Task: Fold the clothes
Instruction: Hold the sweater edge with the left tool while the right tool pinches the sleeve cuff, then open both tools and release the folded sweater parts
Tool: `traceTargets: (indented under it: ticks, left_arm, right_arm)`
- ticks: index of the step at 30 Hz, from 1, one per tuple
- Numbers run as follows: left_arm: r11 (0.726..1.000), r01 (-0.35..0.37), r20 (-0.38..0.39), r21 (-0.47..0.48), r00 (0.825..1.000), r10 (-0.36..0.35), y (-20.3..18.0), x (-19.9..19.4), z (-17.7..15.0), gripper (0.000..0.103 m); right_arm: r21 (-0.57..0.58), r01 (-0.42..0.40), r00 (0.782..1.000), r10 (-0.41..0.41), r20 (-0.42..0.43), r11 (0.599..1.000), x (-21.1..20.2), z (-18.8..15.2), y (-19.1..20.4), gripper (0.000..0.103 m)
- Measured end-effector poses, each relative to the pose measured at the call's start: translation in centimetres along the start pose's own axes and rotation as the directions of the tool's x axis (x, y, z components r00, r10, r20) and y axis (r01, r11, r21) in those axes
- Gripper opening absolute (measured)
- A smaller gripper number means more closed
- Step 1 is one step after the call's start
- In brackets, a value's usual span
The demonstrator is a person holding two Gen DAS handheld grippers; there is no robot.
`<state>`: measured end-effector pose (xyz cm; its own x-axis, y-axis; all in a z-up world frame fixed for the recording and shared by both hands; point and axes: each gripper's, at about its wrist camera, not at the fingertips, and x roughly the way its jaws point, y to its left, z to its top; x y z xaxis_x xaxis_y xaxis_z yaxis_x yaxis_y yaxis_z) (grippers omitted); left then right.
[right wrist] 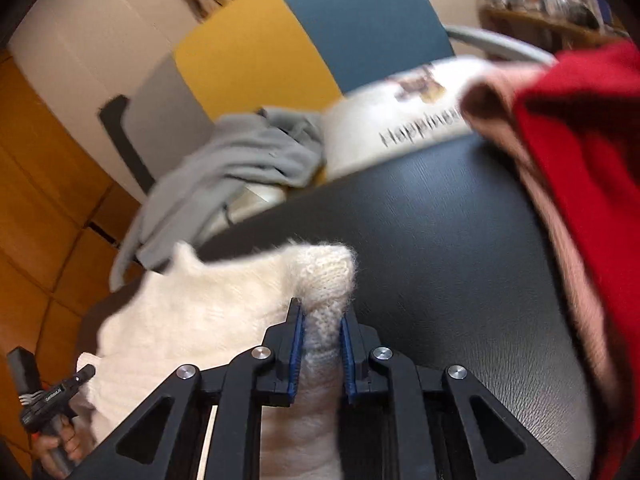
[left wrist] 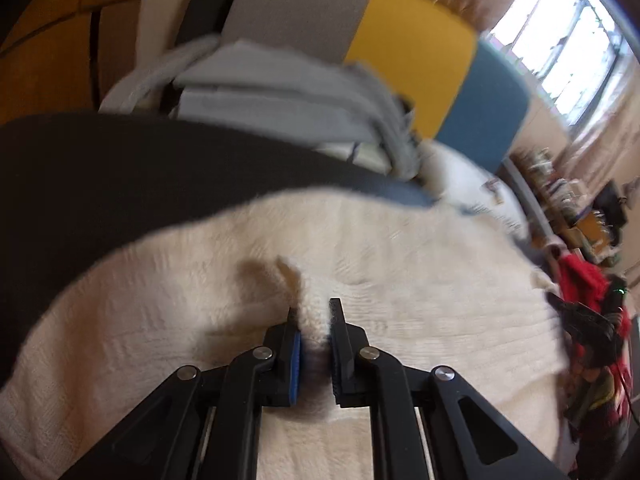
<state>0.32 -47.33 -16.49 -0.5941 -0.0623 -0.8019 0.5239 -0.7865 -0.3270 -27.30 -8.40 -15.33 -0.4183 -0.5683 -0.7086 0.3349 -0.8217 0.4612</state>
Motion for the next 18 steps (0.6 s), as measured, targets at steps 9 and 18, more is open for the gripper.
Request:
traceTargets:
  ticks: [9,18]
  left_arm:
    - [0.992,0.026,0.087,-0.120,0.996,-0.015,1.5,-4.2,-0.6,0.020]
    - [0.963,0.041,0.142,-0.267,0.990,-0.003,7.6,-14.0,-10.8,0.022]
  right_arm:
    - [-0.080,0.132,0.979,-0.117,0.164,0.988,-4.7,0.2,2.9,0.039]
    - [-0.345,-0.084,0.996,0.074,-0.044,0.935,-5.0,-8.2,12.9,0.057]
